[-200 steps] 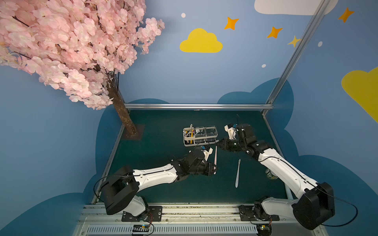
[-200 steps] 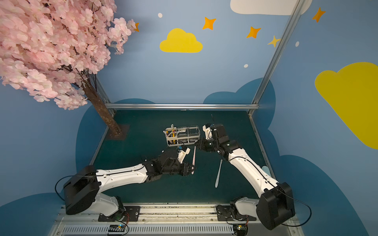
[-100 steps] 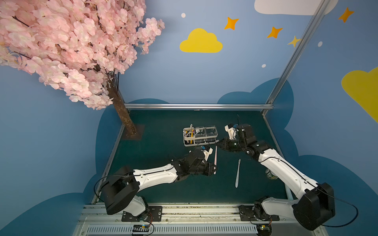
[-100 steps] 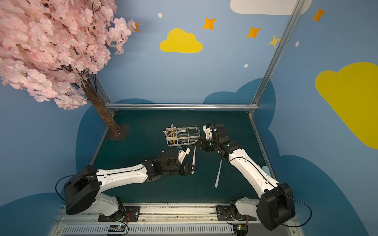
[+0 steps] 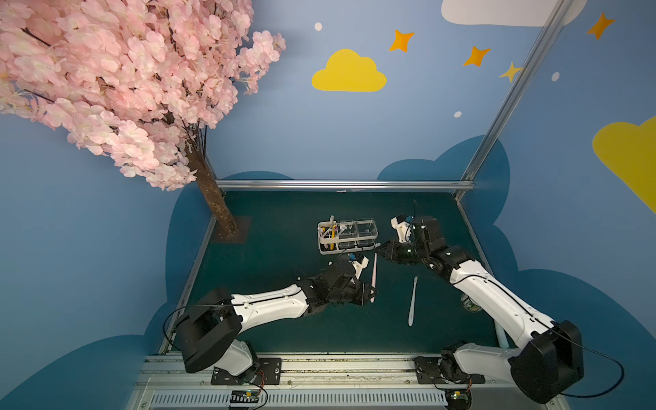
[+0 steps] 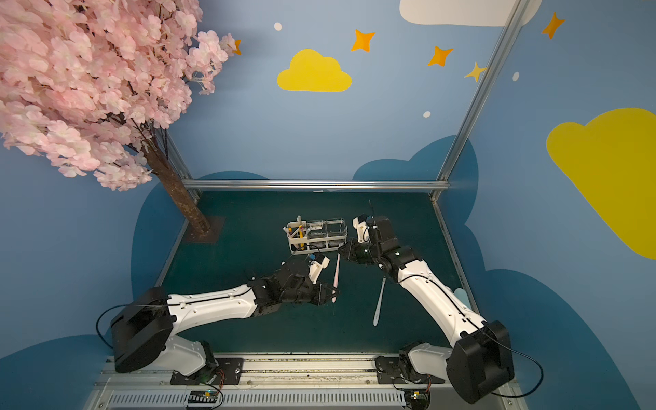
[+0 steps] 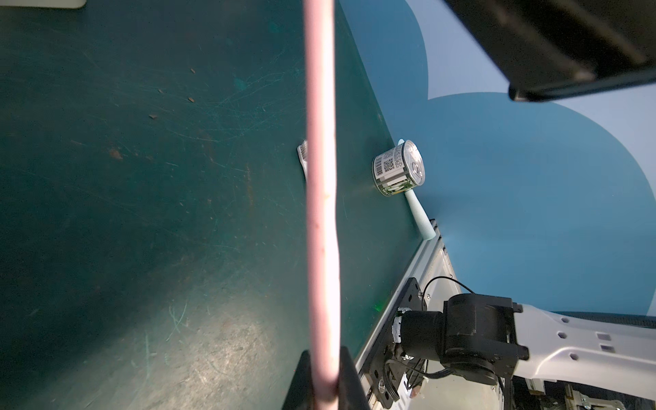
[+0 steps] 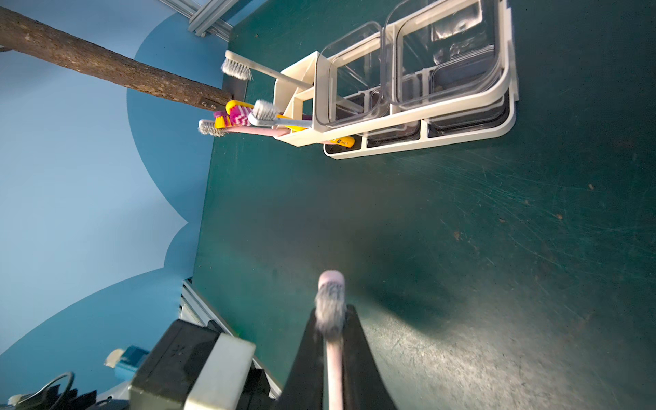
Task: Place the toothbrush into the toothbrush holder
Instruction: Pick up the toothbrush from the center of the board.
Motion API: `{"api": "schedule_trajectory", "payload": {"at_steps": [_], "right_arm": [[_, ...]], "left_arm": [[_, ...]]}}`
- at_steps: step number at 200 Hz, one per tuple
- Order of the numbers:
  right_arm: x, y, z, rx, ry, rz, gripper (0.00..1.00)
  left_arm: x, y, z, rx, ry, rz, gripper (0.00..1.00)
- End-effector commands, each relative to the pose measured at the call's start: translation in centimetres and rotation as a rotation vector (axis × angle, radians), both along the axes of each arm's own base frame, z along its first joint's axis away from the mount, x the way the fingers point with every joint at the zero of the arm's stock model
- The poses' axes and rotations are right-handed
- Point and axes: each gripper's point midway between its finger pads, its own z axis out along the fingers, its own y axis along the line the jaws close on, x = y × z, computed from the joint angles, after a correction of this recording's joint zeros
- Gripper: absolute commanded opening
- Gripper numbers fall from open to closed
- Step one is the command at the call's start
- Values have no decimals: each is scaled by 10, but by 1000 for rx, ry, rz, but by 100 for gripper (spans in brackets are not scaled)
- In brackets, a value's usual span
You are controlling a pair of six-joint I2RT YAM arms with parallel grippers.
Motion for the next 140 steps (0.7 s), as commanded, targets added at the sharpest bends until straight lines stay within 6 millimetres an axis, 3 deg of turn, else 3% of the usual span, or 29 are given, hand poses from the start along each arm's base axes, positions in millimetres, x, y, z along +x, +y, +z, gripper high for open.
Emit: {"api": "schedule_trajectory", "payload": {"at_steps": [1,18,43,80,112,140], "right_arm": [[-3,0,2,15,-3,1,0],[-4,0,3,18,3,-3,7],[-7,-3,7,15,-3,-6,27],[-12,-8,15,15,-49,5,46],[-15,-1,12,31,-25,50,53],[-16,13,3,60,63,107,53]], "left_arm": [[0,3,1,15,-15,1,7],[1,5,1,30,-27,2,4],[1,15,-2,95,-51,2,2],[-2,40,-16,220,-73,13,2],[-5,54,-23,282,-95,11,2],[-7,58,-23,324,-117,-20,2]]}}
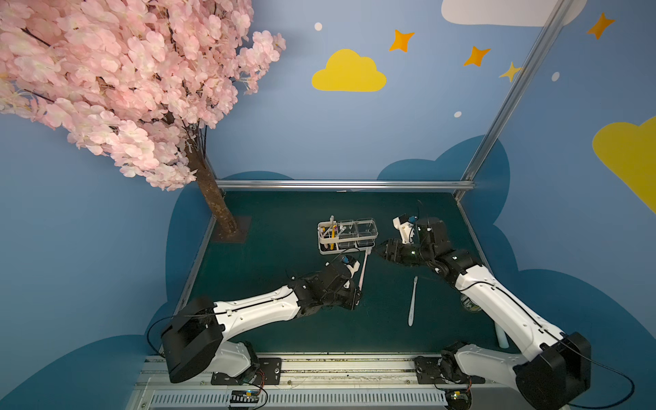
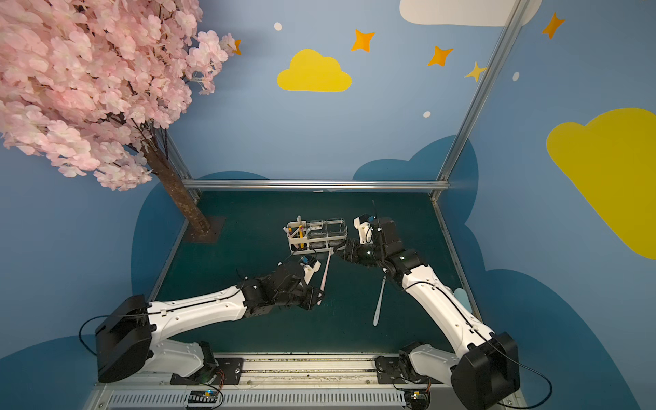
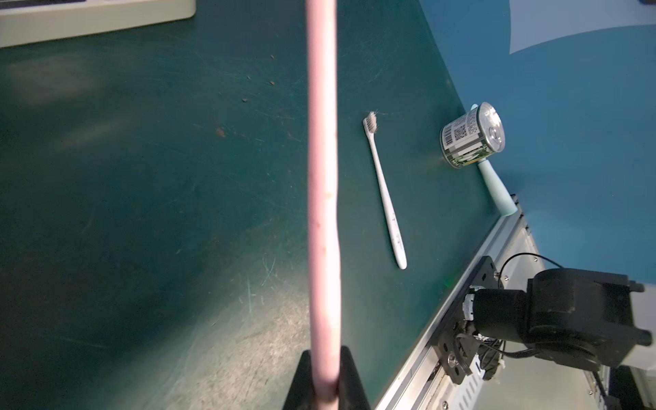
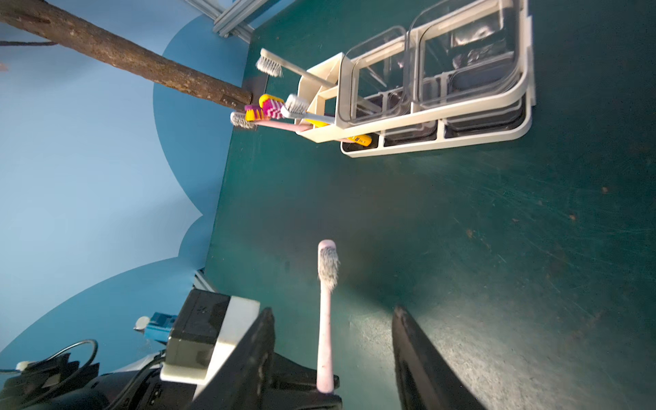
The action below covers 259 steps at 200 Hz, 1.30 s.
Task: Place the toothbrush into the toothbrush holder
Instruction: Pick up the toothbrush from the center of the board.
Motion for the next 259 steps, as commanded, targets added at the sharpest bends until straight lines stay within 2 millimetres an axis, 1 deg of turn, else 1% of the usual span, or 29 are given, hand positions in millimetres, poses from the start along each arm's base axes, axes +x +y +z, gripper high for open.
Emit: {"api": "schedule_trajectory", "payload": {"at_steps": [1,46,73,82,96,195,229,236,259], "right_arm": [[-4,11,-7,21,75,63,53],[-3,22,-16,38,129,119,49],[-2,25,-23,45,139,133,46],[-2,26,-24,47,140,138,44],[-2,28,-24,53,140,147,36],[-3,33,-27,74,158,168,19],[-4,33,-26,76,158,170,11],[-4,33,-26,77,157,170,9],[-4,33,-25,77,155,168,4]], "left_arm": [[-4,11,-4,82,-27,-35,2],[-12,16,-10,139,-45,-74,2],[-16,16,-10,125,-48,-90,2],[-17,16,-11,128,-49,-96,2],[-17,17,-11,135,-53,-96,2],[-19,18,-10,131,-66,-99,2],[-17,20,-9,139,-76,-93,2],[-16,21,-9,143,-76,-89,4],[-15,22,-9,152,-79,-77,13]]}}
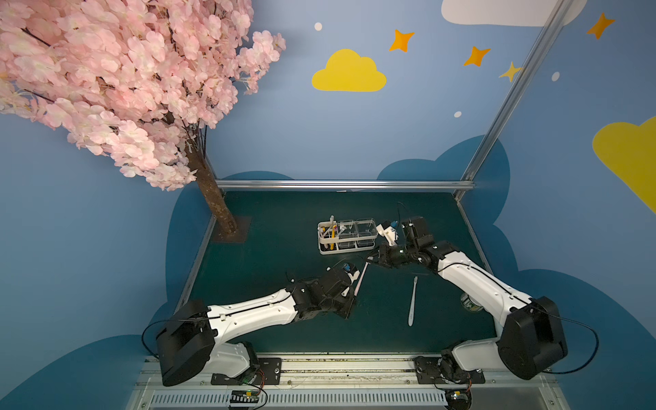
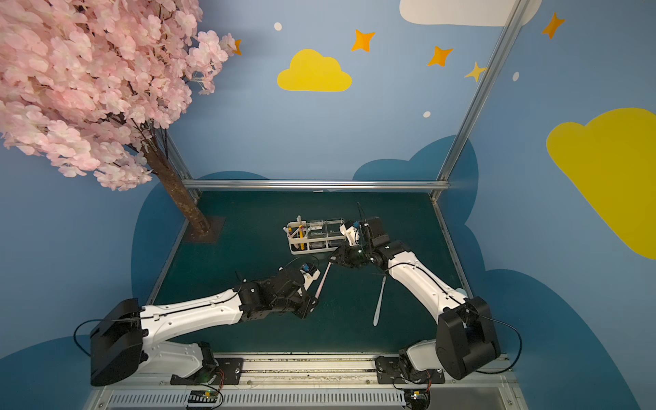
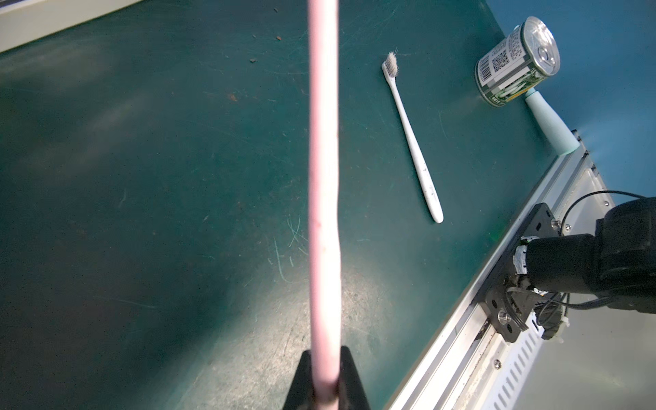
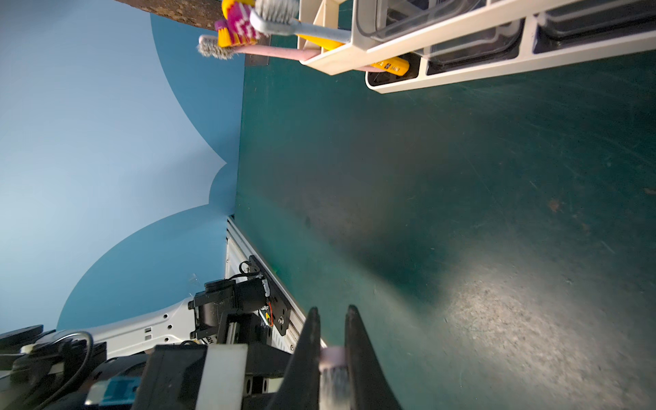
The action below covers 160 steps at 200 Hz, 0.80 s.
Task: Place the toothbrush into the toothbrush holder
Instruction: Pick up the toothbrush from the center of the board.
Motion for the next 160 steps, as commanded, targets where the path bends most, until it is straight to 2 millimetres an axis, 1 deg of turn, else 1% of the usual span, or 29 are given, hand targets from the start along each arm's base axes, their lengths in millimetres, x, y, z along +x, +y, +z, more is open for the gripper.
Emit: {"api": "schedule_trajectory", "payload": {"at_steps": [1,9,23,27,33,36,48,59,67,71,84,89,96,107,117,124,144,145,160], "right_arm": [[3,3,9,16,-26,9,4],[3,2,10,17,-27,7,2],[3,3,13,21,-37,6,0],[3,3,14,22,-39,6,0],[4,2,15,23,-42,5,0],[4,2,16,24,-44,5,0],[4,2,18,26,-51,4,0],[5,1,19,22,-56,2,0],[5,1,21,19,-63,3,0],[6,1,21,18,-67,1,0],[7,-1,25,13,-93,-5,0],[8,-1,27,10,-106,-8,0],[10,-2,29,2,-125,-16,0],[14,-5,37,-7,-178,-29,0],[18,-7,45,-16,-231,-42,0],[21,-8,52,-22,-265,-47,0],[27,-8,72,-35,-356,-54,0],[27,-8,73,-36,-362,-53,0],[32,-6,90,-53,-449,-54,0]], "left_arm": [[1,5,3,19,-21,6,13],[2,5,4,19,-24,8,19],[2,7,5,23,-27,15,34],[3,8,5,26,-28,19,37],[3,8,7,23,-32,21,39],[3,8,7,24,-33,22,43],[4,10,11,21,-39,35,52],[6,12,16,14,-42,50,57],[5,13,23,0,-45,53,59],[5,13,27,-6,-48,57,62],[8,19,42,-23,-67,89,63],[8,22,48,-32,-75,98,68],[10,26,58,-48,-89,113,71],[14,38,73,-55,-111,153,80],[19,52,86,-50,-118,196,83],[23,63,94,-48,-116,226,88],[37,96,108,-33,-80,322,93],[40,101,108,-30,-79,340,93],[51,130,113,-6,-42,421,94]]}}
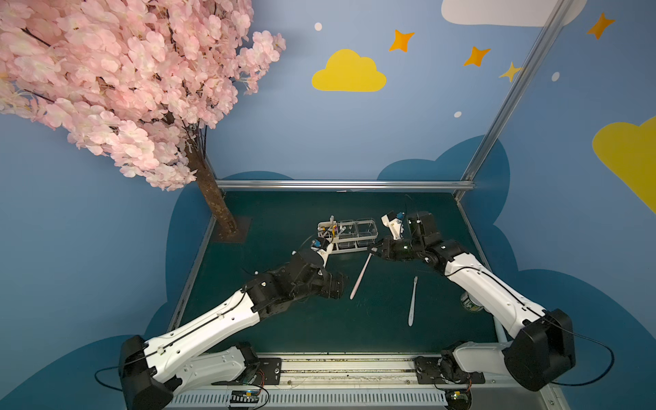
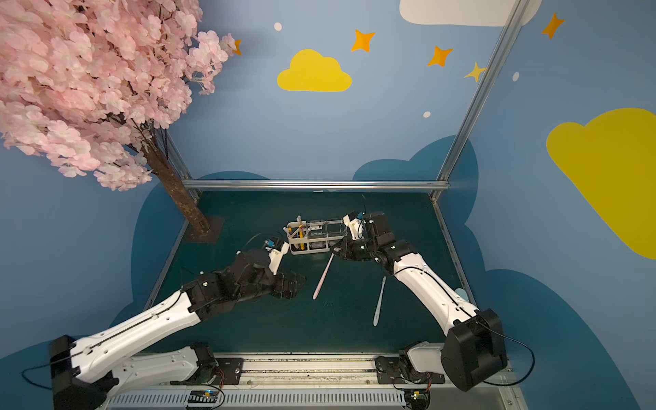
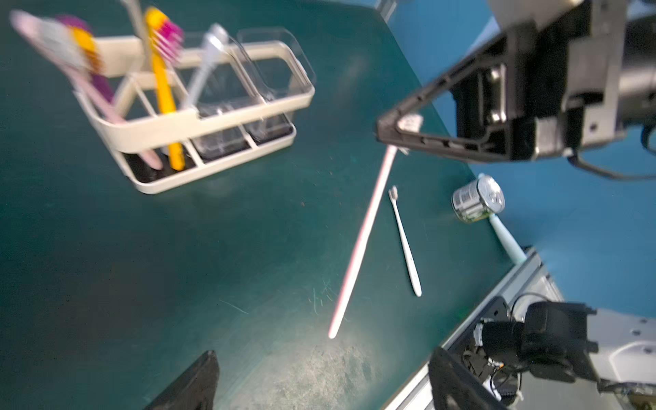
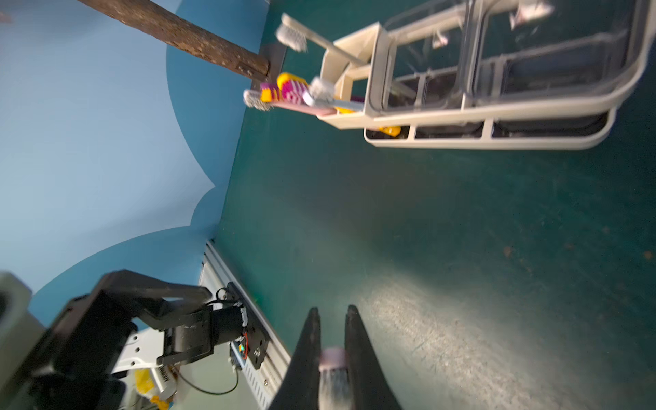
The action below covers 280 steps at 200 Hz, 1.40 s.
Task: Place the toothbrush into the toothbrush holder
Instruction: Pick up the toothbrush from the center of the board, then place the toothbrush in the toothbrush holder.
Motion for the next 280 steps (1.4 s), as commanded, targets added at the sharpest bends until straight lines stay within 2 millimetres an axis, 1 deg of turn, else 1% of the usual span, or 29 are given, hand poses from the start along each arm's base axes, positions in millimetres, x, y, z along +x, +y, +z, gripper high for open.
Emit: {"api": "schedule_trajectory", "payload": {"at_steps": [1,16,20,41,61,73,89,105,127,147,166,200,224,251,280], "right_arm": [[13,2,45,-23,-218,-5,0],[17,5,62,-75,-326,-7,0],[17,7,67,-88,-353,-8,0],[18,14,94,-140,-490,-18,0],[18,19,123,-159,-611,-45,0],[17,24,137,-160,-664,-46,0],[17,34,150,-158,-717,-43,0],[16,47,160,-149,-756,-19,0],[15,68,170,-147,-807,16,0],[20,85,180,-144,-860,29,0],[30,96,187,-142,-887,32,0],[51,118,189,-166,-911,48,0],[66,129,185,-176,-911,57,0],[81,138,175,-199,-894,68,0],[96,142,168,-215,-888,66,0]], "left_arm": [[6,51,-10,90,114,124,94],[18,81,-6,117,122,210,96],[21,89,-6,123,126,236,98],[33,121,-5,132,139,339,100],[44,149,-15,144,162,443,100],[47,158,-24,125,198,485,100],[50,163,-33,78,248,512,100],[54,170,-36,55,270,537,100],[54,174,-37,44,273,551,100],[52,177,-36,44,267,563,100],[51,179,-36,41,261,567,100],[52,182,-35,40,255,575,100],[52,182,-34,35,252,575,100],[51,183,-33,31,245,579,100],[51,183,-32,27,242,578,100]]}}
